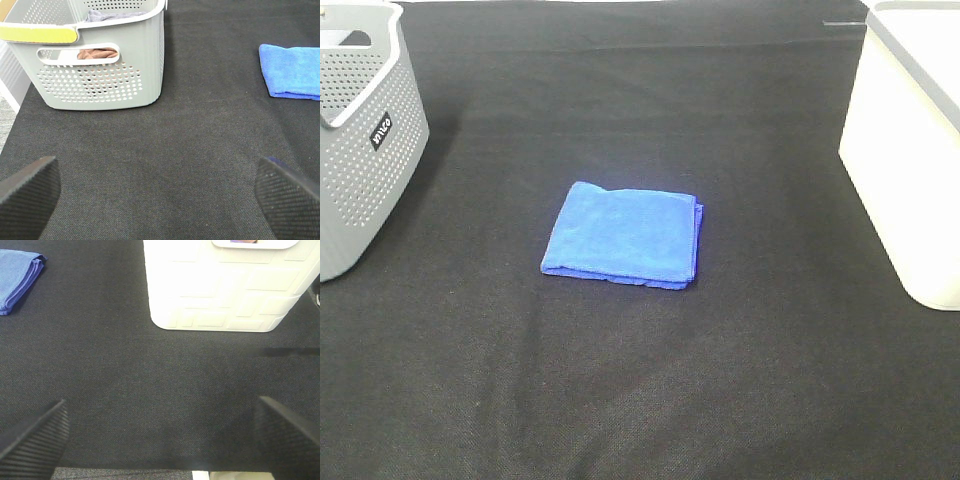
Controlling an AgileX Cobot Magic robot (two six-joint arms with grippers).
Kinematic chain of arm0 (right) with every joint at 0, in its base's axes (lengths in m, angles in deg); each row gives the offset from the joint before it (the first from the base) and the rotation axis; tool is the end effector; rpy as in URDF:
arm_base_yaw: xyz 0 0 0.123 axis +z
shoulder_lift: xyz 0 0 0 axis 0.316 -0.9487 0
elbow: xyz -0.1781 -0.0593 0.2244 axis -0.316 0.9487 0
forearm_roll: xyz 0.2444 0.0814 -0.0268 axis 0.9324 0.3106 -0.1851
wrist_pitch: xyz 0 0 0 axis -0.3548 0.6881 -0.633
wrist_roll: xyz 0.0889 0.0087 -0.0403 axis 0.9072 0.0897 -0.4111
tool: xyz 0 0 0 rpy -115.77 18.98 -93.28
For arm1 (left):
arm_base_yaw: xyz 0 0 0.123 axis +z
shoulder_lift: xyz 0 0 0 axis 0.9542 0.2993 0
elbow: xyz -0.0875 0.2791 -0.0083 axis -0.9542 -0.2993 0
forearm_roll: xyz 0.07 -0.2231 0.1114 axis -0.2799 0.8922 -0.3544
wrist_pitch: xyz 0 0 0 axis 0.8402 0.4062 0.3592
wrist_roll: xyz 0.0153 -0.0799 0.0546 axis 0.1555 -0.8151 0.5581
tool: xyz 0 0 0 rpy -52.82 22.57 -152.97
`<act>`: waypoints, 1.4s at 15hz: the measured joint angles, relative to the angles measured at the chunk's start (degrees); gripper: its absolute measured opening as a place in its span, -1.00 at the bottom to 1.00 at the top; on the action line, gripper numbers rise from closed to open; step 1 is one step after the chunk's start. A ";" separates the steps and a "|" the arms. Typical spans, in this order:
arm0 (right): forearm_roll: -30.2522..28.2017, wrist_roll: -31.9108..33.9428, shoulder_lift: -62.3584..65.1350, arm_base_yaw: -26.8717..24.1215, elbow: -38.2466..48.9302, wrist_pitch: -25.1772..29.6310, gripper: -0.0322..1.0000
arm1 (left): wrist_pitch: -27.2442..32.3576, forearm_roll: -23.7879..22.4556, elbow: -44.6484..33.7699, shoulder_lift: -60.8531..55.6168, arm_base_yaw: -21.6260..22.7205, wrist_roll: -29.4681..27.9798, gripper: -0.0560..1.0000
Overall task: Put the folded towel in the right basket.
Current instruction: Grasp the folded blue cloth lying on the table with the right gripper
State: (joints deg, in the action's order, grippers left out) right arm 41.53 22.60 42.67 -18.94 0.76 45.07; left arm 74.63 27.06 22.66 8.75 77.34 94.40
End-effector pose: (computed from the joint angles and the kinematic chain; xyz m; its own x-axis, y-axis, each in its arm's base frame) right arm 0.0025 0.0021 0.2608 -0.5302 -0.0279 -0.8474 -0.0273 0.9995 -0.0159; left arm -0.0014 -0.0067 0.2815 -0.4292 0.0355 -0.9025 0.0086 0.9993 0.0352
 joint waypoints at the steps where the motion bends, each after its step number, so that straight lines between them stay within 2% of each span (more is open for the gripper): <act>1: 0.00 0.00 0.00 0.00 0.00 0.00 0.92 | 0.00 0.00 0.00 0.00 0.00 0.00 0.98; 21: 0.00 0.00 0.00 0.00 0.00 0.00 0.92 | 0.00 0.00 0.00 0.00 0.00 0.00 0.98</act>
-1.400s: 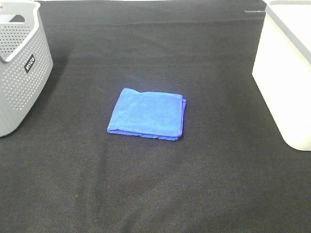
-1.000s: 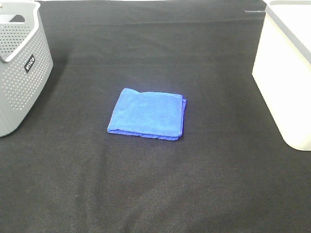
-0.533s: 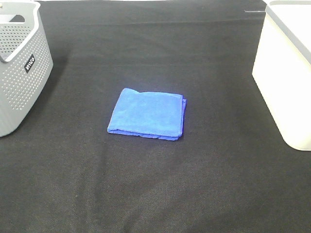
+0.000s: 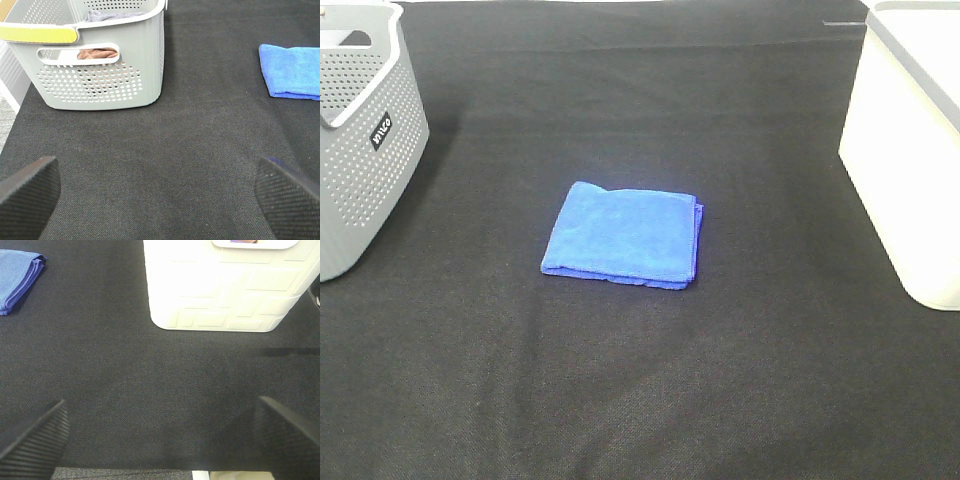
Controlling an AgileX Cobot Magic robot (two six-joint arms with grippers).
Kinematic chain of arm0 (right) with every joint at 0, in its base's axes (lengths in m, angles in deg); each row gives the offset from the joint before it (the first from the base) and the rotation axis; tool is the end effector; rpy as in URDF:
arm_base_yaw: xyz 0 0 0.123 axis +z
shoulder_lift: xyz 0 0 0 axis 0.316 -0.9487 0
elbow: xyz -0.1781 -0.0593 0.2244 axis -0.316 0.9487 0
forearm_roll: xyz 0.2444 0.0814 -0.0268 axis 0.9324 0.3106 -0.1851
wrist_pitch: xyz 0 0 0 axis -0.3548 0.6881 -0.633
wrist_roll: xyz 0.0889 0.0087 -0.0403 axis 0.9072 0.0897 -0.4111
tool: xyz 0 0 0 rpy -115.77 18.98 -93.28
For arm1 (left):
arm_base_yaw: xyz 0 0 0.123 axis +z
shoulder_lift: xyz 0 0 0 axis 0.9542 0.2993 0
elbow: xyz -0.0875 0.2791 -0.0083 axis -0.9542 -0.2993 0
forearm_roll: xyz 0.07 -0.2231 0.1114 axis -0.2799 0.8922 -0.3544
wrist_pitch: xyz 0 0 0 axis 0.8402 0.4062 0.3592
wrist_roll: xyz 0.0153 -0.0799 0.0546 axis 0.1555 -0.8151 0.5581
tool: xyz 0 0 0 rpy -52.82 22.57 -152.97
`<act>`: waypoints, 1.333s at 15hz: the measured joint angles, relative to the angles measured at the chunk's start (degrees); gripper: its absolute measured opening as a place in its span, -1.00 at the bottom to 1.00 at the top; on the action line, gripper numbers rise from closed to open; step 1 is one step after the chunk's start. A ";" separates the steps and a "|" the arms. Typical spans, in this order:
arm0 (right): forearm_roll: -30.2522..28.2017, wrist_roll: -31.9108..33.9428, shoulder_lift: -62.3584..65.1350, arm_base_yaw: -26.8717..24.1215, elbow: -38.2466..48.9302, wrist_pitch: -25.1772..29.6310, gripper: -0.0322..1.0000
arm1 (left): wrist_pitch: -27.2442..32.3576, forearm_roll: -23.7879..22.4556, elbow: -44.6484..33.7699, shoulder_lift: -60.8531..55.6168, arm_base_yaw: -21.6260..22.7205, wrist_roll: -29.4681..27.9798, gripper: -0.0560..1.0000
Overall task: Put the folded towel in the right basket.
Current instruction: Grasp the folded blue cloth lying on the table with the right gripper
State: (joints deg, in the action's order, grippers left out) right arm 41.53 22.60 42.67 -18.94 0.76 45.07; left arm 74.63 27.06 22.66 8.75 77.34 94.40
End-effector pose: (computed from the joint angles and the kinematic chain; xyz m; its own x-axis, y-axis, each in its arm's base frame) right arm 0.0025 0.0021 0.2608 -0.5302 -0.0279 -0.8474 -0.0273 0.9995 -0.0159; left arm -0.0014 -0.0067 0.2815 -0.4292 0.0355 -0.9025 0.0086 0.9993 0.0352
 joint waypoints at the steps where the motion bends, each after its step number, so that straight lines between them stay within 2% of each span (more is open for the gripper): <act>1: 0.00 0.00 0.00 0.00 0.00 0.00 0.92 | 0.00 0.00 0.00 0.00 0.00 0.00 0.98; 20: 0.00 0.00 0.00 0.00 0.00 0.00 0.92 | 0.00 0.06 0.00 0.00 0.00 0.06 0.98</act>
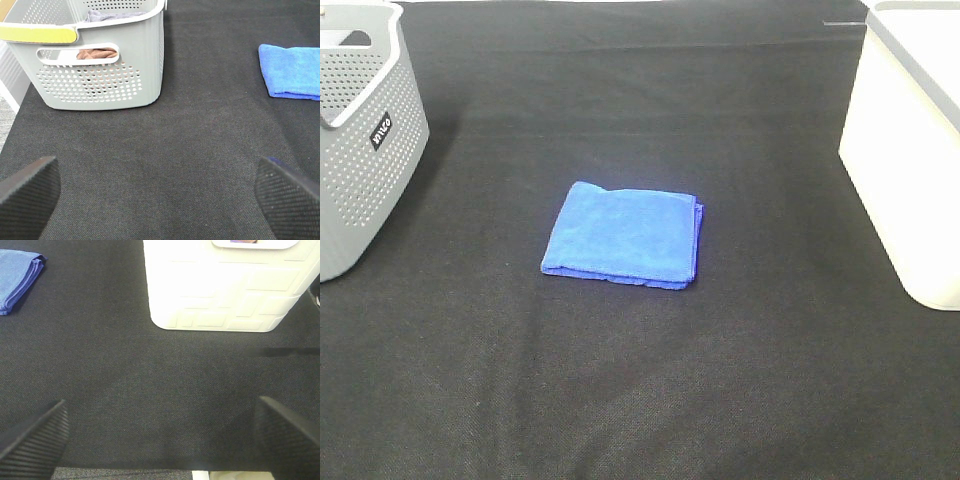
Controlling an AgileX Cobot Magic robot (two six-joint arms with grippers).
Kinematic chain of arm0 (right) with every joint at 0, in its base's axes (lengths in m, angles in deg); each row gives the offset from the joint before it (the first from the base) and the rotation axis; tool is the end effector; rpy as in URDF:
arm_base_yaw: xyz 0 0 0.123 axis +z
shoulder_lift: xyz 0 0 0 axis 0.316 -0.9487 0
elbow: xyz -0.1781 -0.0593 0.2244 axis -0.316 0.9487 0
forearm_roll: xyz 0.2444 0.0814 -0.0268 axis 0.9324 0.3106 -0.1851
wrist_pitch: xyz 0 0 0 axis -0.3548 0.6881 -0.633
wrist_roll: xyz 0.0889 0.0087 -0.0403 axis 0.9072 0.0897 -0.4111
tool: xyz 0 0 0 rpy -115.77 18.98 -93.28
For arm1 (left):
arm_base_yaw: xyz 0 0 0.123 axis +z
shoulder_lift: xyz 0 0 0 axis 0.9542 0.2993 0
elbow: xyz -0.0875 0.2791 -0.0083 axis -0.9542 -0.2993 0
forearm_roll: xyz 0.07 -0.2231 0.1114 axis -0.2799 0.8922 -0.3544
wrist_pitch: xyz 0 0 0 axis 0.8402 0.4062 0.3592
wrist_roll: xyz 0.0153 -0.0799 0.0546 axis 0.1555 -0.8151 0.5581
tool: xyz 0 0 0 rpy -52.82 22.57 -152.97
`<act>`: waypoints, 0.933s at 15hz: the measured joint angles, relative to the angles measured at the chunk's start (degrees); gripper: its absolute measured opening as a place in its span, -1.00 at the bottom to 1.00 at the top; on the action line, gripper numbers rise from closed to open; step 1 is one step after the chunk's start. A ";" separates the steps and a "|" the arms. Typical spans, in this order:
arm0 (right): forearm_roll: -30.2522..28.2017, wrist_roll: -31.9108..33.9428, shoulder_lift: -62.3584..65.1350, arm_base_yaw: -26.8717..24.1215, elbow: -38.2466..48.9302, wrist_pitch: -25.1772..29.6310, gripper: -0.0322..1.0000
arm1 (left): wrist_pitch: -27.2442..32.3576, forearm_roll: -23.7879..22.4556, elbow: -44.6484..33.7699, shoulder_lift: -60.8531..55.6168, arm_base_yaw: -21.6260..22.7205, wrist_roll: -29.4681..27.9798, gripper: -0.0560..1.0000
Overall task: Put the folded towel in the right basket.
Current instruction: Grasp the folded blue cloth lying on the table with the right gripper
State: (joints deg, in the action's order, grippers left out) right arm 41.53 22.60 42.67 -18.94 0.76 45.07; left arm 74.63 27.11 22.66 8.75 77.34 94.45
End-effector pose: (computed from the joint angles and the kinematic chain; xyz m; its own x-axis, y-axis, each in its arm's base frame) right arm 0.0025 0.0021 0.2608 -0.5302 -0.0279 -0.8474 -0.0273 0.9995 -0.0159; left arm -0.0014 -0.0068 0.2815 -0.4291 0.0359 -0.9025 0.0095 0.9993 0.0352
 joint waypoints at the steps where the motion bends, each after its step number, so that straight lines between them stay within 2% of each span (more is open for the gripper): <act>1: 0.00 0.00 0.00 0.00 0.00 0.00 0.92 | 0.00 0.00 0.00 0.00 0.00 0.00 0.98; 14: 1.32 -0.06 -0.97 0.00 -0.34 0.63 0.92 | 0.00 0.17 0.00 0.00 0.00 0.00 0.98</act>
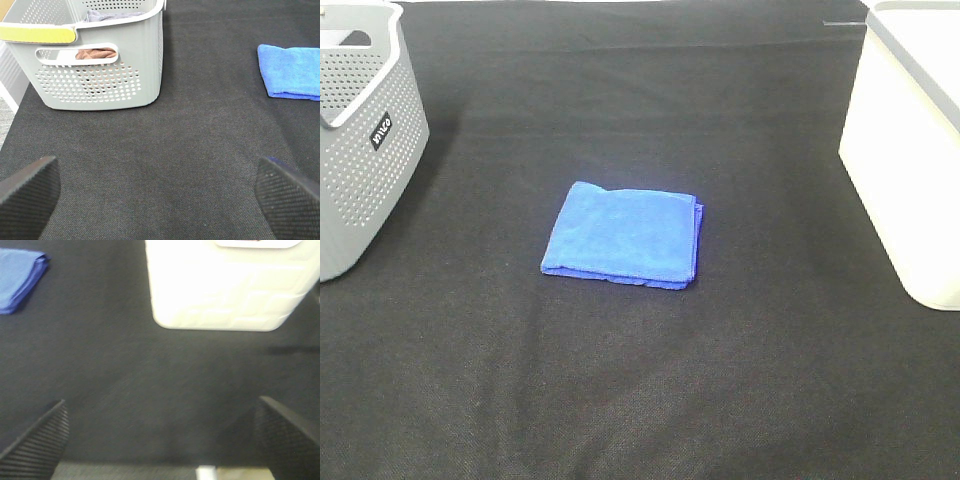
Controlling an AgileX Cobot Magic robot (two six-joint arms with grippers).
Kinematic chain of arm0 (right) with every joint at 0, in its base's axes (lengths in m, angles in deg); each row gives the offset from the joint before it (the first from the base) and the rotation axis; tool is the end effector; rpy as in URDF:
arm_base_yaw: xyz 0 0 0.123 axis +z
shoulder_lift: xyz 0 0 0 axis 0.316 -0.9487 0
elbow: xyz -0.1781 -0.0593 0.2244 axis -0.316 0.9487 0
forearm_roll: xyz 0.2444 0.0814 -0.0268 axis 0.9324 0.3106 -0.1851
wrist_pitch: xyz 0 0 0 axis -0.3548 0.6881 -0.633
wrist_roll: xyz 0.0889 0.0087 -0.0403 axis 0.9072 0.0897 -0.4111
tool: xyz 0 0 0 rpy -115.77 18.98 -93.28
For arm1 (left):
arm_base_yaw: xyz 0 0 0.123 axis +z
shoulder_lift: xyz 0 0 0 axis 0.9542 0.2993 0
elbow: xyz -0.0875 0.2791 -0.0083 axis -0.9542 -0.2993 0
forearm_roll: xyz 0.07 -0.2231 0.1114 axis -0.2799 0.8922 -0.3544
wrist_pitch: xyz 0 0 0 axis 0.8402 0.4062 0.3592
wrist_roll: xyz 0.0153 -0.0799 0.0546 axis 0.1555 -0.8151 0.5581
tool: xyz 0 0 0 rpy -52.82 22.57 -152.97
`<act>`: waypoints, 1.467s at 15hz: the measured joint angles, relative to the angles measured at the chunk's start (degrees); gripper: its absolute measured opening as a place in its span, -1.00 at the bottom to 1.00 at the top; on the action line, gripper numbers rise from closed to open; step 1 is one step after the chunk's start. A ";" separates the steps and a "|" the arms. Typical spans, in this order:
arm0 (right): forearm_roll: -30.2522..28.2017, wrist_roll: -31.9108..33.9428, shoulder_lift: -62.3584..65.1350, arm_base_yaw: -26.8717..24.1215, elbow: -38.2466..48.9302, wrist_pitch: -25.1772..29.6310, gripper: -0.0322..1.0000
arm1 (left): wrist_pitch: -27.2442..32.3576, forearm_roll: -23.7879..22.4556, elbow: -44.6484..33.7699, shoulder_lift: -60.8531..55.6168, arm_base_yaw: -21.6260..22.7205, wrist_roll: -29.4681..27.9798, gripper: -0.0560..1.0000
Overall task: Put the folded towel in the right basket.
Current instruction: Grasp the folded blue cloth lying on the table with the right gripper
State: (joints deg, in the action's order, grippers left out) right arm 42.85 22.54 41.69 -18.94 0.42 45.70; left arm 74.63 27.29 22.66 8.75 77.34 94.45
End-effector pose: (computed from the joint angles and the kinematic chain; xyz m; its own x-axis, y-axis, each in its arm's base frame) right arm 0.0037 0.0042 0.2617 -0.5484 -0.0189 -0.8360 -0.0402 0.9992 0.0037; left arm -0.0014 -0.0070 0.2815 -0.4289 0.0344 -0.9027 0.0113 0.9994 0.0327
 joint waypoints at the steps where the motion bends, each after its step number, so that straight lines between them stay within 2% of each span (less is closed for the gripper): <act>1: 2.06 0.00 -3.32 0.00 -1.43 1.83 0.92 | 0.00 0.00 0.00 0.00 0.00 0.00 0.98; 2: 4.24 0.00 -8.71 0.00 -3.95 3.38 0.92 | 0.00 0.00 0.00 0.00 0.00 0.00 0.98; 3: 7.39 0.00 -19.82 0.00 -11.06 5.04 0.92 | 0.00 0.00 0.00 0.00 0.00 0.06 0.98; 4: 7.39 0.00 -19.82 0.00 -11.06 5.04 0.92 | 0.00 0.00 0.00 0.00 0.00 0.06 0.98; 7: 11.75 0.23 -40.28 0.00 -29.05 5.73 0.92 | 0.00 0.00 0.00 0.00 0.00 0.06 0.98; 9: 12.38 0.63 -50.82 0.00 -38.90 5.73 0.92 | 0.00 0.06 0.00 0.00 0.00 0.06 0.98; 13: 13.87 1.03 -65.66 0.00 -51.80 5.73 0.92 | 0.00 0.06 0.00 0.00 0.00 0.06 0.98; 18: 24.87 1.09 -80.67 0.00 -55.06 5.67 0.92 | 0.00 0.06 0.00 0.00 0.00 0.06 0.98; 19: 25.73 0.57 -84.22 1.03 -55.06 5.67 0.92 | 0.00 0.06 0.00 0.00 0.00 0.06 0.98; 22: 26.47 -0.11 -93.68 8.31 -55.12 4.35 0.92 | 0.00 0.06 0.00 0.00 0.00 0.06 0.98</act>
State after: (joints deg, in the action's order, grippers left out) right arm 69.32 22.43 -51.99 -10.63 -54.70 50.05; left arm 74.63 27.34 22.66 8.75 77.34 94.51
